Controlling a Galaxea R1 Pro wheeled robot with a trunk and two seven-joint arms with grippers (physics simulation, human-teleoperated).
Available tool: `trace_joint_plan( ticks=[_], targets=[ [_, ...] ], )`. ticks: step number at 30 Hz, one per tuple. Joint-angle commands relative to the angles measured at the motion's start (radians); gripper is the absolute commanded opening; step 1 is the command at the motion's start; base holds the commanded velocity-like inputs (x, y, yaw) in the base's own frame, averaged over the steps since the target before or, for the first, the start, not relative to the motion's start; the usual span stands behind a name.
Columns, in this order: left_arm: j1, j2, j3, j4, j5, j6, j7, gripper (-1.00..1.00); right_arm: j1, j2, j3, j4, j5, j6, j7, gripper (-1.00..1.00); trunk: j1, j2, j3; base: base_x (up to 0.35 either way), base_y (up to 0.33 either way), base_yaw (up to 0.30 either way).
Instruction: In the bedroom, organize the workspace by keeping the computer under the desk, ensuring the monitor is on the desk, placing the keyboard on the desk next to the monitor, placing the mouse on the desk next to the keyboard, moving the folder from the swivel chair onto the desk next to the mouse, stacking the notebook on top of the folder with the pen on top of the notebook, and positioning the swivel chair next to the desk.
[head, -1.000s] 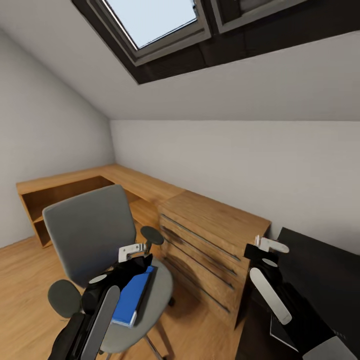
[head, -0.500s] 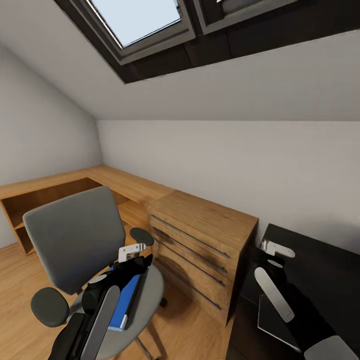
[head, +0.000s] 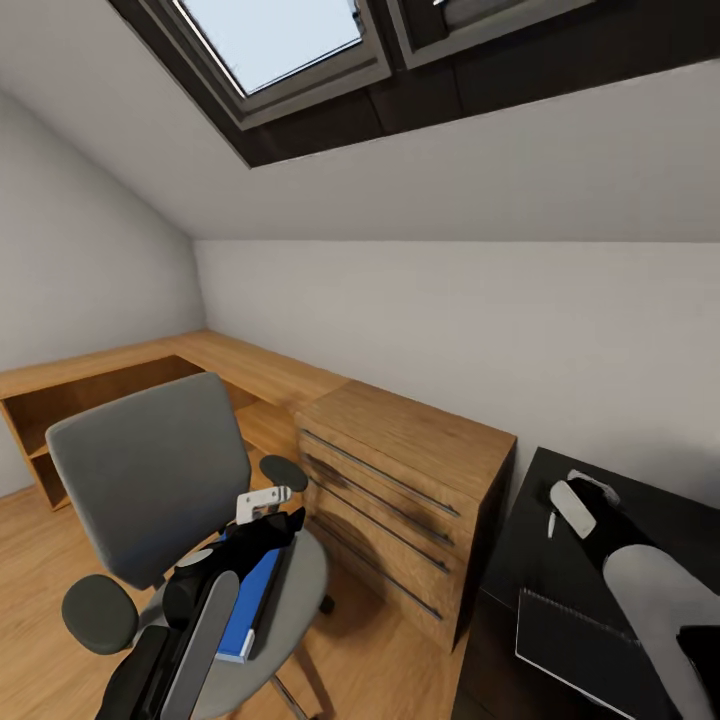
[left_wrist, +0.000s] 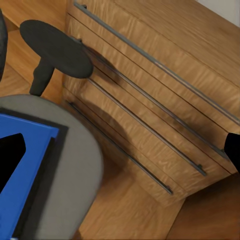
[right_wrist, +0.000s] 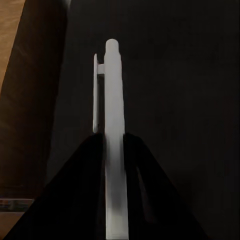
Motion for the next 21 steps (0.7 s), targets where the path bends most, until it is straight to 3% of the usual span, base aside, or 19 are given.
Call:
trace_joint_plan(
  ticks=[1,4,10,13,16,21],
  targets=[
    [-0.001,0.000,0.000,-0.002,0.010,0.003,0.009,1.00,-0.057,-0.002,0.007,0.095,-0.009,0.004,0.039,-1.00,0.000,-0.001,-0.001,0.000,0.000,0.000],
    [-0.001,0.000,0.000,-0.004,0.011,0.003,0.009,1.00,-0.105,-0.001,0.007,0.181,-0.012,0.000,0.081,-1.00,0.000,-0.001,-0.001,0.000,0.000,0.000],
    [-0.001,-0.001,0.007,-0.014,0.016,0.002,0.008,1.00,-0.114,0.001,0.007,0.206,-0.012,-0.004,0.091,-1.00,0.000,-0.001,-0.001,0.000,0.000,0.000],
    [-0.001,-0.002,0.009,-0.015,0.019,0.002,0.008,1.00,-0.115,0.002,0.008,0.237,-0.012,-0.009,0.093,-1.00,0.011,-0.022,-0.011,0.000,0.000,0.000],
    [-0.001,-0.003,0.009,-0.016,0.027,0.002,0.008,1.00,-0.114,0.010,0.010,0.266,-0.009,-0.102,0.095,-1.00,0.023,-0.043,-0.020,0.000,0.000,0.000],
    [-0.001,-0.003,0.009,-0.016,0.028,0.002,0.008,1.00,-0.113,0.022,0.013,0.280,-0.003,-0.149,0.091,-1.00,0.042,-0.078,-0.036,0.000,0.000,0.000]
  ],
)
